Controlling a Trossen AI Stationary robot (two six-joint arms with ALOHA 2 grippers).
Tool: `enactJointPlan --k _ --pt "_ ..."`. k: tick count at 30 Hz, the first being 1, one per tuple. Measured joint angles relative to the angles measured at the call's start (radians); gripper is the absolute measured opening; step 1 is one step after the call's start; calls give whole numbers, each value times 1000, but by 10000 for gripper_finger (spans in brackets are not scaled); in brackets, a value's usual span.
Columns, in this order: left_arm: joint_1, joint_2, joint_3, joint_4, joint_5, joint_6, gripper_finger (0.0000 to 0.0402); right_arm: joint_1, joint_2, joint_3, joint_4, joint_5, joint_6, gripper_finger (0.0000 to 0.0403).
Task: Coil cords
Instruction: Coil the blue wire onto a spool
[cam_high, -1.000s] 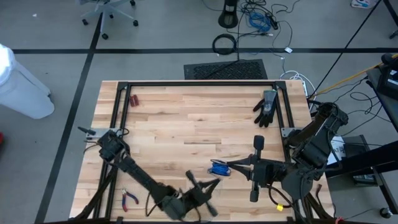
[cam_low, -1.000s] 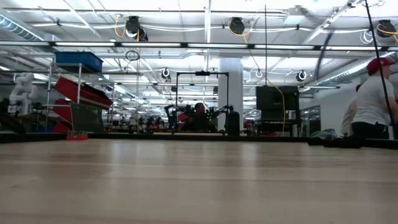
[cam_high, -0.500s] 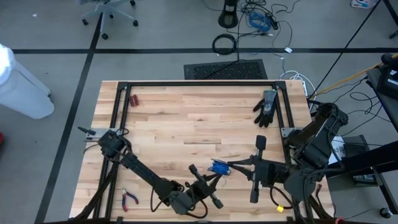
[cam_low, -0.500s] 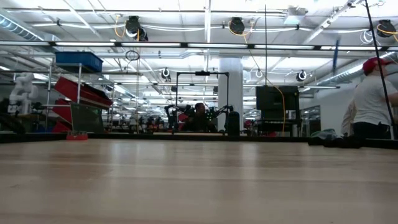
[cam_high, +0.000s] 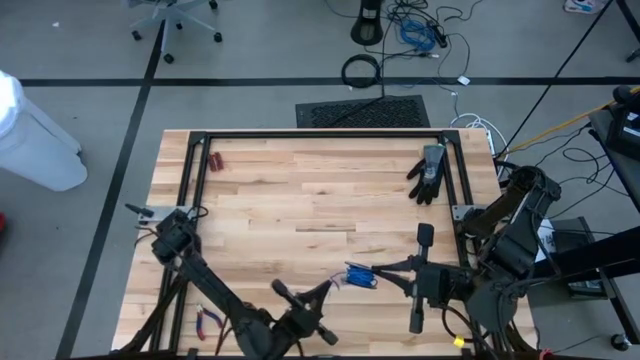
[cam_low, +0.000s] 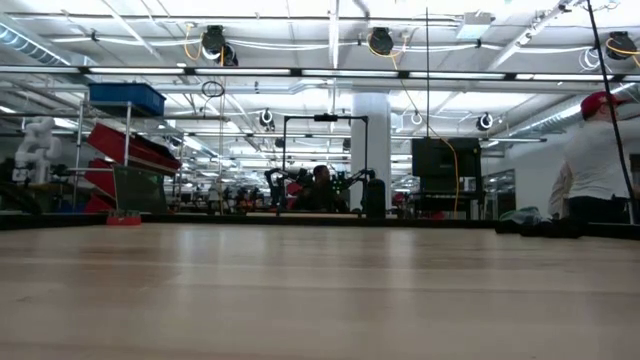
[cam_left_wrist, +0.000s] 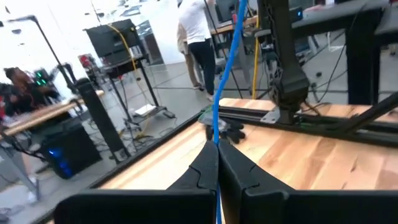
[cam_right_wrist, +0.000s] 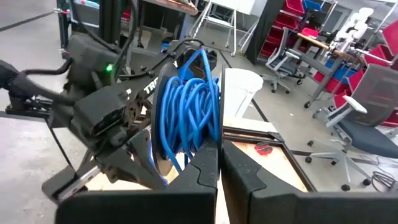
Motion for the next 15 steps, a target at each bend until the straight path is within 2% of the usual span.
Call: enactJointPlan --k 2,15 --pt "3 -1 0 34 -1 13 1 3 0 0 3 -1 3 0" --pt "105 -1 0 4 5 -27 1 20 0 0 14 -12 45 0"
